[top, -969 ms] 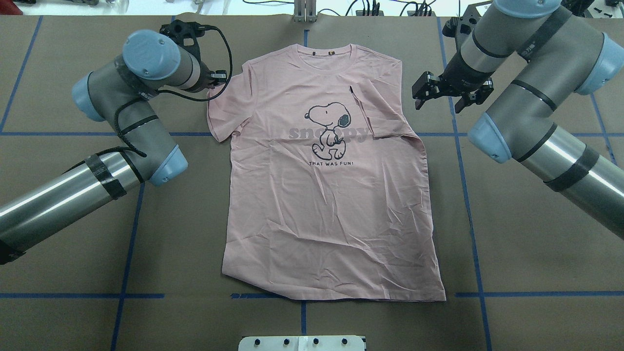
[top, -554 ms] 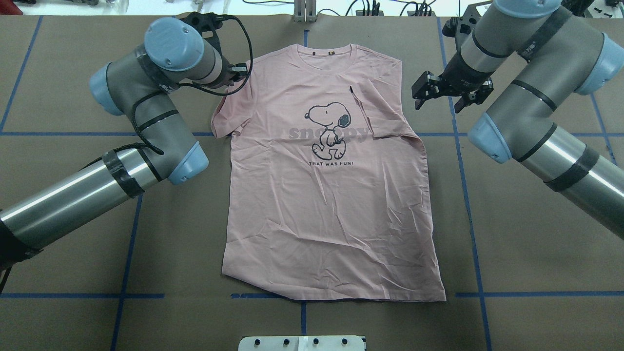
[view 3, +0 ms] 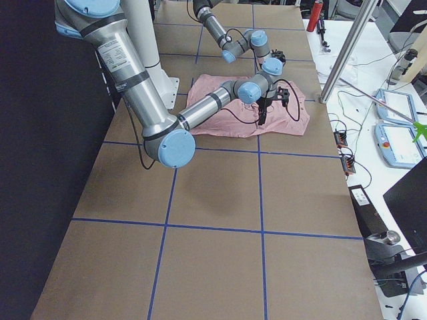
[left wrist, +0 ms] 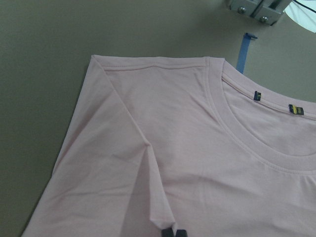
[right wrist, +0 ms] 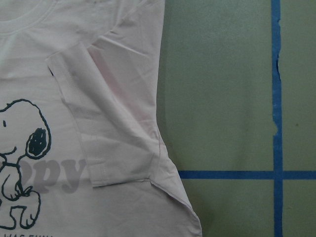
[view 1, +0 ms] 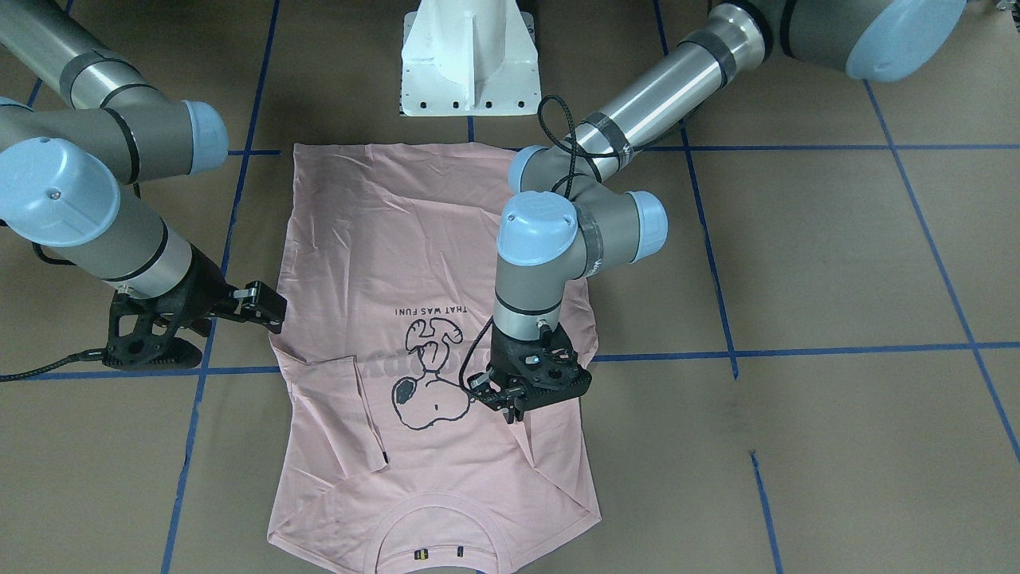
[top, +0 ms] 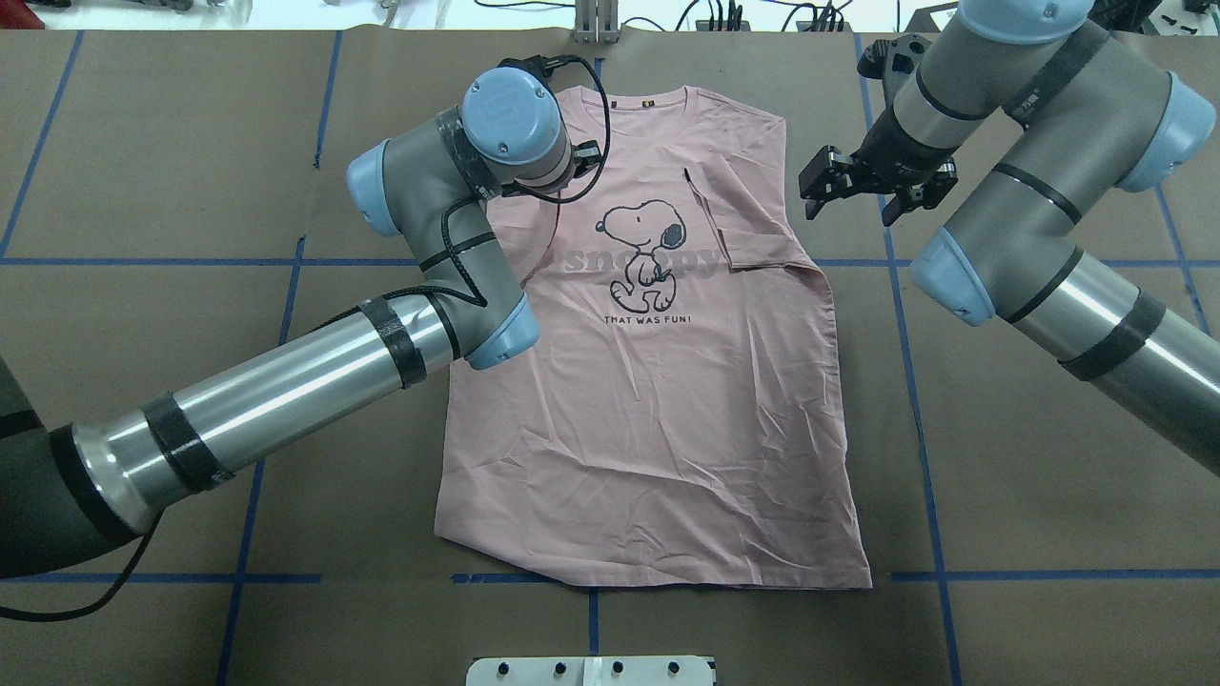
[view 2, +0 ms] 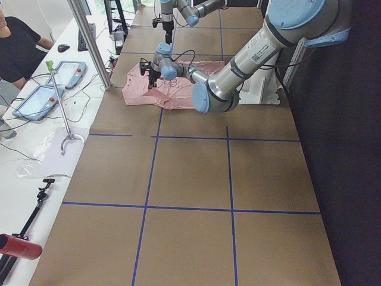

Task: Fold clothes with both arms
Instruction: 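Fold that sleeve inward with the left gripper while the right arm lowers toward the hem, then move both grippers to the hem corners nearest the robot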

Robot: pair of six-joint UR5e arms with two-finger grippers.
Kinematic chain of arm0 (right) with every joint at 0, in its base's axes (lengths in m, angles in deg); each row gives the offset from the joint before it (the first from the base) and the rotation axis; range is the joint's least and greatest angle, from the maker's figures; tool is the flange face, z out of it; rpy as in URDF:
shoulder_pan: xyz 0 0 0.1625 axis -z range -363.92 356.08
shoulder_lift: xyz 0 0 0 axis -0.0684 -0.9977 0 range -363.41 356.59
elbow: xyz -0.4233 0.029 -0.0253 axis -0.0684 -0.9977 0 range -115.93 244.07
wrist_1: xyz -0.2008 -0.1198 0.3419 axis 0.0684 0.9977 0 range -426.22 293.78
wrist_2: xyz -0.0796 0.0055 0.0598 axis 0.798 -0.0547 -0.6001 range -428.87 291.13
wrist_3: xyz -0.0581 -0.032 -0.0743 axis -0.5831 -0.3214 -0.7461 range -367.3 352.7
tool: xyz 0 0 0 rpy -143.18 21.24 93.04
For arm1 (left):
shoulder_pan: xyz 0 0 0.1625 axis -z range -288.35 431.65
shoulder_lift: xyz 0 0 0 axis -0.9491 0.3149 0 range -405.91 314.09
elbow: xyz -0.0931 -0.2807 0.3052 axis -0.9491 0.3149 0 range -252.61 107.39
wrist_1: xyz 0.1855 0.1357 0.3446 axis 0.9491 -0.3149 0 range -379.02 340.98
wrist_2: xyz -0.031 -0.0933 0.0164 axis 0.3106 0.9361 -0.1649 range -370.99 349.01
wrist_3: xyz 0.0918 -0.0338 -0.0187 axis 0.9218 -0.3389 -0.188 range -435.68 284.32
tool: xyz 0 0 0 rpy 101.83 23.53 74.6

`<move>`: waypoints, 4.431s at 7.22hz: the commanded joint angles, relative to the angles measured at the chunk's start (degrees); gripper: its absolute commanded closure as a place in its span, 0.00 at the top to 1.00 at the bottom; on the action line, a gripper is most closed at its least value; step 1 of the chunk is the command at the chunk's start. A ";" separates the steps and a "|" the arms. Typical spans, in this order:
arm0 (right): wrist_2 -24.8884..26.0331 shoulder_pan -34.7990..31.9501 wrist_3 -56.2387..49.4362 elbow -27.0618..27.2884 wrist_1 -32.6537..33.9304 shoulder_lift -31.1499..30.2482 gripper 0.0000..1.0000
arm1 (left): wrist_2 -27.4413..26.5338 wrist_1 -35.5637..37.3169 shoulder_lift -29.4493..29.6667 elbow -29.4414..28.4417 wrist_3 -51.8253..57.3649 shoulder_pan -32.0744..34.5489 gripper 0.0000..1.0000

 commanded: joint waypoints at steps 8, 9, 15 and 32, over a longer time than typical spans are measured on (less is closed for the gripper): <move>12.30 14.43 23.15 19.63 -11.93 -18.76 1.00 | 12.77 16.41 -30.97 48.10 7.96 0.01 1.00; 16.69 19.96 28.41 24.64 -11.93 -23.50 1.00 | 12.41 16.32 -35.17 52.64 7.87 -0.25 1.00; 30.80 40.22 42.97 28.91 -12.20 -31.98 1.00 | 11.88 21.22 -36.81 63.22 7.60 -0.87 1.00; 26.05 38.48 43.15 31.62 -12.20 -32.16 0.00 | 9.87 22.04 -38.28 63.32 -2.42 -7.41 1.00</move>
